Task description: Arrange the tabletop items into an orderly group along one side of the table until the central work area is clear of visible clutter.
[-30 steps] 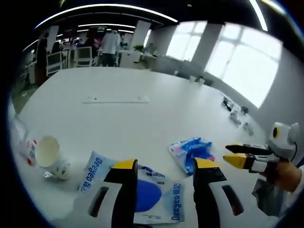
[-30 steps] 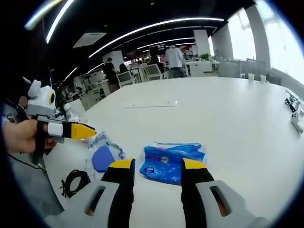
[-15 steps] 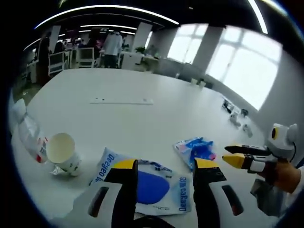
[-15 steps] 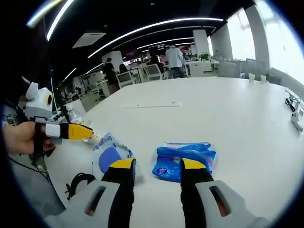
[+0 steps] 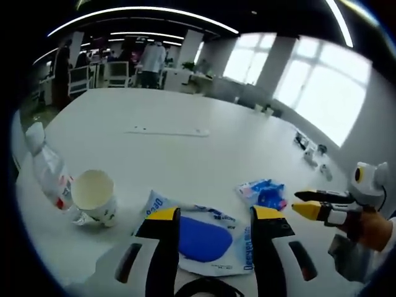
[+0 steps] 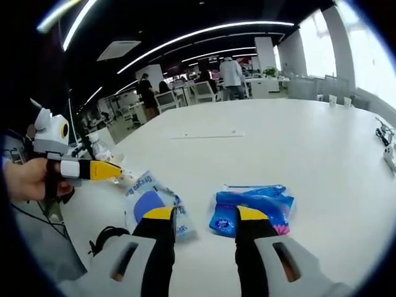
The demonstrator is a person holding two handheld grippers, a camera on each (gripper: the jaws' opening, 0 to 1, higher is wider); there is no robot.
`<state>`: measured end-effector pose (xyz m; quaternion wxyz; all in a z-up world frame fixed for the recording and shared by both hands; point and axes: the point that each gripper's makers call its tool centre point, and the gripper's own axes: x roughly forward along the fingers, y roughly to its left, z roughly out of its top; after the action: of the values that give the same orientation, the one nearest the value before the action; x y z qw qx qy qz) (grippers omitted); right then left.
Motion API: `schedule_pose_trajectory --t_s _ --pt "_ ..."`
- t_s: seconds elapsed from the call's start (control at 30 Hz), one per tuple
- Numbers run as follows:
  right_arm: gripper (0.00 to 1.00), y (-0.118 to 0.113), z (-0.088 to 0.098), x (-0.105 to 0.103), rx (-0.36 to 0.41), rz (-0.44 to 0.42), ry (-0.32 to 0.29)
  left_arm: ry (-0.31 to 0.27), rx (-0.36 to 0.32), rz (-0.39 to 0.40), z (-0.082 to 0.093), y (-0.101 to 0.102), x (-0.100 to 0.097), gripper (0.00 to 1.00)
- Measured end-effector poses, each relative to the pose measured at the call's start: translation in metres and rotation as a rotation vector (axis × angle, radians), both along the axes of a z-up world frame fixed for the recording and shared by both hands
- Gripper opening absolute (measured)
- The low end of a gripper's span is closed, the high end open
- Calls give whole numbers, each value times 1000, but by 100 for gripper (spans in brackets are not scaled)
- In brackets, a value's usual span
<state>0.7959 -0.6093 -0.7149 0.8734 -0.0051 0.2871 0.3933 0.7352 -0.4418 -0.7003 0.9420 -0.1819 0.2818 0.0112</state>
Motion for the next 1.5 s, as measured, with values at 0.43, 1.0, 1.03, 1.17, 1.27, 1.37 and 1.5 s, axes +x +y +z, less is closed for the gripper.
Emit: schedule_pose_trajectory --t_s 0.43,1.0,1.03,1.17,1.27,1.37,1.5 --pt "34 13 -24 -21 -12 51 61 41 -7 86 -25 35 -24 45" --pt "34 25 -51 -50 -24 102 132 81 -19 127 -54 64 -21 46" --pt "34 25 -53 -51 -21 101 138 86 -32 133 -56 65 -20 46" --pt "34 25 -55 -60 -5 88 165 92 -56 160 -62 68 -20 47" --pt "34 30 -57 -72 -5 103 181 100 -56 170 -68 71 -20 47" --pt "34 34 -62 -76 9 121 198 106 -57 170 -71 69 -20 46" --pt "33 39 -65 -85 20 128 218 123 -43 153 -76 63 -23 45"
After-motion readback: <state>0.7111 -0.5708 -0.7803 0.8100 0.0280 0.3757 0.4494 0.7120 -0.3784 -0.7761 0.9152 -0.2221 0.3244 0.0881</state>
